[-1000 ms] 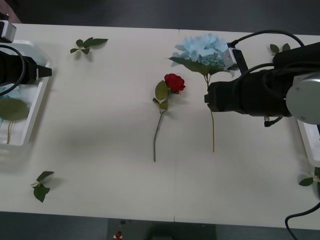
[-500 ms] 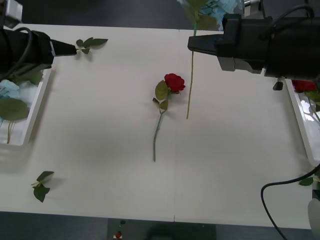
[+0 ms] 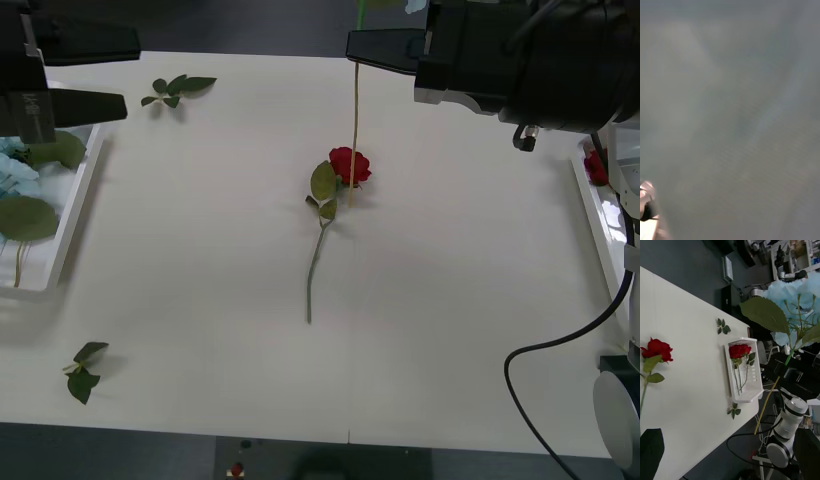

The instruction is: Put the red flowers into the right box and the blue flowers into the left box

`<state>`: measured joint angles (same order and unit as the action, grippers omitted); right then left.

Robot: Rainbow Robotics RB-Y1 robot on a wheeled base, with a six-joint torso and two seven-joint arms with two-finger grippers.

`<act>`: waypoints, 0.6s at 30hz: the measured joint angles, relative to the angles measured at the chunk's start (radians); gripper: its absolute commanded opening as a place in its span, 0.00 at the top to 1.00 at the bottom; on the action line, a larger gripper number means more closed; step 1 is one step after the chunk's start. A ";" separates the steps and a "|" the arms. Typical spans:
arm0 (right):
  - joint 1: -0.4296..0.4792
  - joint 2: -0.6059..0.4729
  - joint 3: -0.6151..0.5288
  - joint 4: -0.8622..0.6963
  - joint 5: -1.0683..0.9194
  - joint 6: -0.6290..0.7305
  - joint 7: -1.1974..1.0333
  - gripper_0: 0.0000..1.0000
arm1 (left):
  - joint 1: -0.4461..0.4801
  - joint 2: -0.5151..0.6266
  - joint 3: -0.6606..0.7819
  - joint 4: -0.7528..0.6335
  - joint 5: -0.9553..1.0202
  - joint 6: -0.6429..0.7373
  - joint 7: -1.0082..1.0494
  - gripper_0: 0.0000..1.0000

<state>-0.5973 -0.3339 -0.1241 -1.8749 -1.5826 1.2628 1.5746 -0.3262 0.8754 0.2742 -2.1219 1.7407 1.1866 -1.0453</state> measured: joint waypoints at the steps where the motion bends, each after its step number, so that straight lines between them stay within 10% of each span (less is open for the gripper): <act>1: -0.005 0.004 0.000 0.004 0.000 -0.001 0.020 1.00 | -0.001 -0.017 -0.030 -0.014 -0.015 -0.027 0.000 0.00; 18: -0.009 0.021 0.001 0.010 -0.023 -0.022 0.200 1.00 | -0.209 -0.297 -0.481 -0.015 -0.380 -0.218 0.001 0.00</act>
<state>-0.6067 -0.3131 -0.1234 -1.8647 -1.6053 1.2408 1.7746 -0.5353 0.5787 -0.2071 -2.1371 1.3602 0.9688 -1.0439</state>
